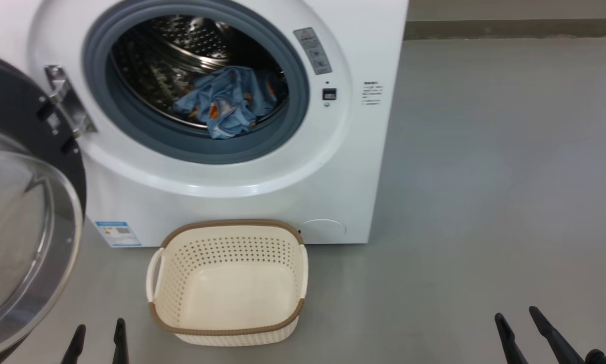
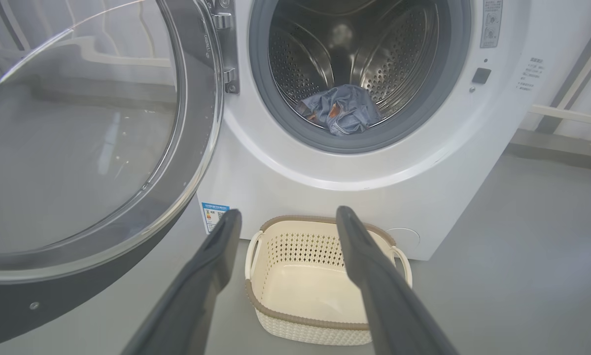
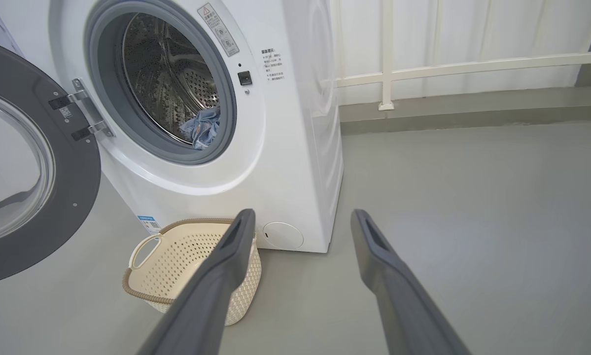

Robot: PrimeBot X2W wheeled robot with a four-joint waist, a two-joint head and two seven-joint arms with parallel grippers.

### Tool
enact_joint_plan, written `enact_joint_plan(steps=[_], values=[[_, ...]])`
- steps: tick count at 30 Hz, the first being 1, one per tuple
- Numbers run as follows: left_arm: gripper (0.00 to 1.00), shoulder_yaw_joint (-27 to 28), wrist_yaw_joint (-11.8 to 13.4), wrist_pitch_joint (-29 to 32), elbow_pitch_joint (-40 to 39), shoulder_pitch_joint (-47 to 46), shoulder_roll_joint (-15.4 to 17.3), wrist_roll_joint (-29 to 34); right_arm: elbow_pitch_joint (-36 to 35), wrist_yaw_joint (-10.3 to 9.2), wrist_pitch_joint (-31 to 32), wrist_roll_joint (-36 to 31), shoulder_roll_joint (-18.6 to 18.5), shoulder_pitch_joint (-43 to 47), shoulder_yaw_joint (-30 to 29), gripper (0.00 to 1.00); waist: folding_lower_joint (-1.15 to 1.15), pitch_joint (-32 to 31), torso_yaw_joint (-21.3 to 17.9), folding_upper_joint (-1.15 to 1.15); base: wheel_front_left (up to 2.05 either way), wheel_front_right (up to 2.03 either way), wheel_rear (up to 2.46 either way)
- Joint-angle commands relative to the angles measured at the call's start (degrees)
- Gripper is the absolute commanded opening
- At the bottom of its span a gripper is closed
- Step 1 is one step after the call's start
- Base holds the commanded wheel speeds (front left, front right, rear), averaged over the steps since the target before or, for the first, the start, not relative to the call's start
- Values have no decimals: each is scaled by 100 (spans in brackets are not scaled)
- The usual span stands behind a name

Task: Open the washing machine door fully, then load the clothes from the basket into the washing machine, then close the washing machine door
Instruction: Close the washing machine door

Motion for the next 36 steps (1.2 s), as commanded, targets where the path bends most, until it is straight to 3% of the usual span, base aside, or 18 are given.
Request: enact_joint_plan(steps=[1,13,25,29,36], values=[[100,188,64,-21,-158,-53,93,-49,-139,35,-28,-40,-157,-155,198,100,0,-12,219,0,0,0,0],[100,-17,366,-21,-305,62,93,-364,41,35,-28,-11,-373,-809,939,100,0,168,1438,0,0,0,0],[100,-258,603,-21,-451,112,93,-667,188,35,-28,32,-554,-1156,1312,100,0,221,2460,0,0,0,0],[100,-344,616,-21,-457,133,93,-736,206,35,-28,52,-601,-1240,1405,100,0,220,2734,0,0,0,0],[100,-340,764,-21,-664,224,93,-945,282,35,-28,122,-756,-1563,1777,100,0,340,2844,0,0,0,0]])
